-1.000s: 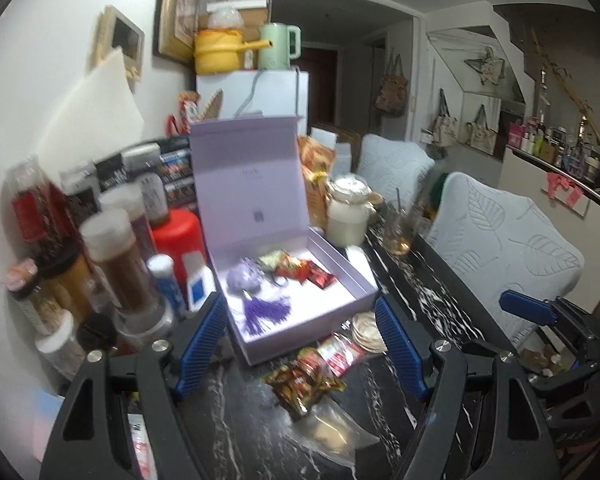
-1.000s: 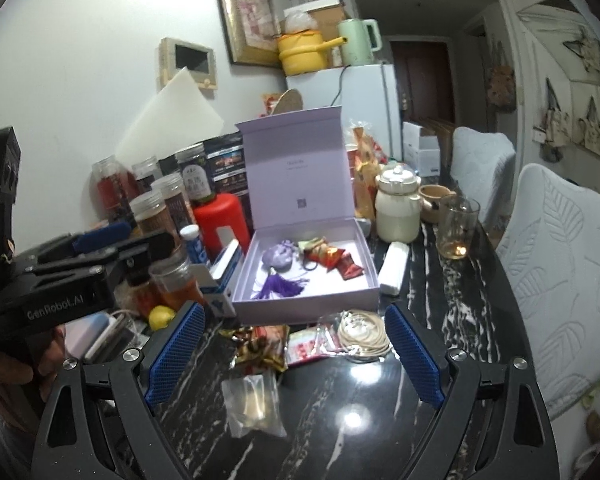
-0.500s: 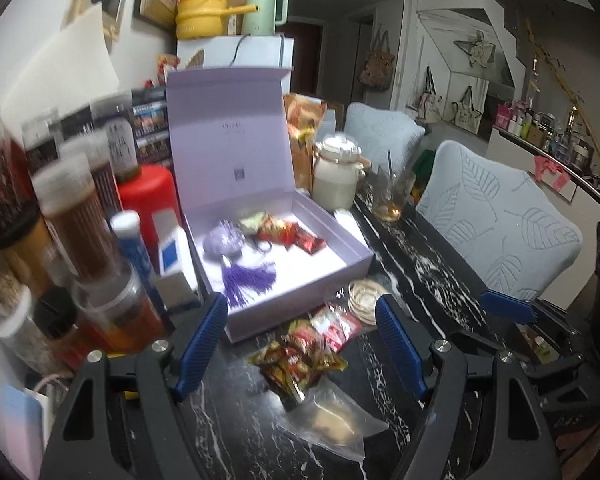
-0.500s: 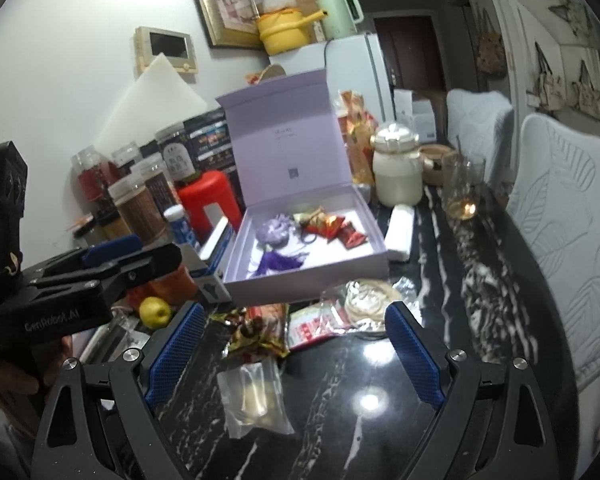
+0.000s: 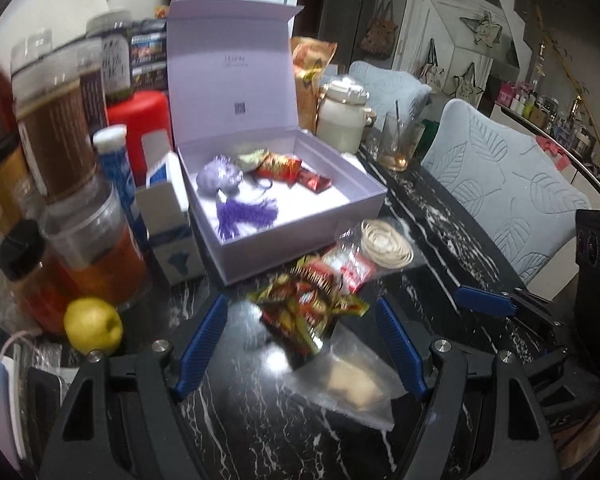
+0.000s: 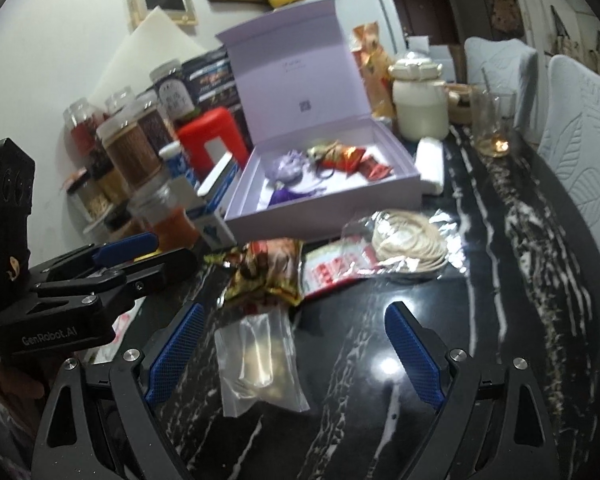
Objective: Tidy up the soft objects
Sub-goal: 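Reach the left gripper to the brown-red crisps bag and close on it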
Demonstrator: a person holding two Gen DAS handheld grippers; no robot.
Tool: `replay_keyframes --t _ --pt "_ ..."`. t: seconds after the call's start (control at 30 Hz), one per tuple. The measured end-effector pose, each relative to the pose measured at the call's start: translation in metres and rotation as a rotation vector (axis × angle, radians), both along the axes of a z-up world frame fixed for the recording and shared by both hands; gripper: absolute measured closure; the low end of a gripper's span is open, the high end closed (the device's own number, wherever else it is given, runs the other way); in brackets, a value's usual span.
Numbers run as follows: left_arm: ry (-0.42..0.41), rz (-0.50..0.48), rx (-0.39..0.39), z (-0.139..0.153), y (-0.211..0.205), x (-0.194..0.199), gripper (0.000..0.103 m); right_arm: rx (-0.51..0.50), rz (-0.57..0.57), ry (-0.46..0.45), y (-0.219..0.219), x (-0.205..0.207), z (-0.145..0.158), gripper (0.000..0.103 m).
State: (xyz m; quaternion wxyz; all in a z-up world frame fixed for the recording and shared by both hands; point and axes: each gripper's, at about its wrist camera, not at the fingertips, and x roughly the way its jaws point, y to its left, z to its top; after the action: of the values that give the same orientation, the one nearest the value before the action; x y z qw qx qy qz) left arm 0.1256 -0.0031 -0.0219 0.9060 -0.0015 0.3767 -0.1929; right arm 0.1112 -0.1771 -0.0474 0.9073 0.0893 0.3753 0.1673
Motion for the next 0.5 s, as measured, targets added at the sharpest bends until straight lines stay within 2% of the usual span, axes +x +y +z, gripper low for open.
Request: replay_keyframes --t 0.27,0.4,0.5 --pt "0.053 0.040 0.020 -0.019 0.019 0.001 0.027 -0.026 0.116 0.055 0.028 0.009 -0.026 0.010" --pt "0.074 0.044 -0.002 -0.025 0.030 0.002 0.027 -0.056 0.150 0.083 0.040 0.015 -0.038 0.011" --pt "0.074 0.046 -0.014 -0.026 0.033 0.003 0.027 -0.060 0.172 0.098 0.046 0.018 -0.046 0.017"
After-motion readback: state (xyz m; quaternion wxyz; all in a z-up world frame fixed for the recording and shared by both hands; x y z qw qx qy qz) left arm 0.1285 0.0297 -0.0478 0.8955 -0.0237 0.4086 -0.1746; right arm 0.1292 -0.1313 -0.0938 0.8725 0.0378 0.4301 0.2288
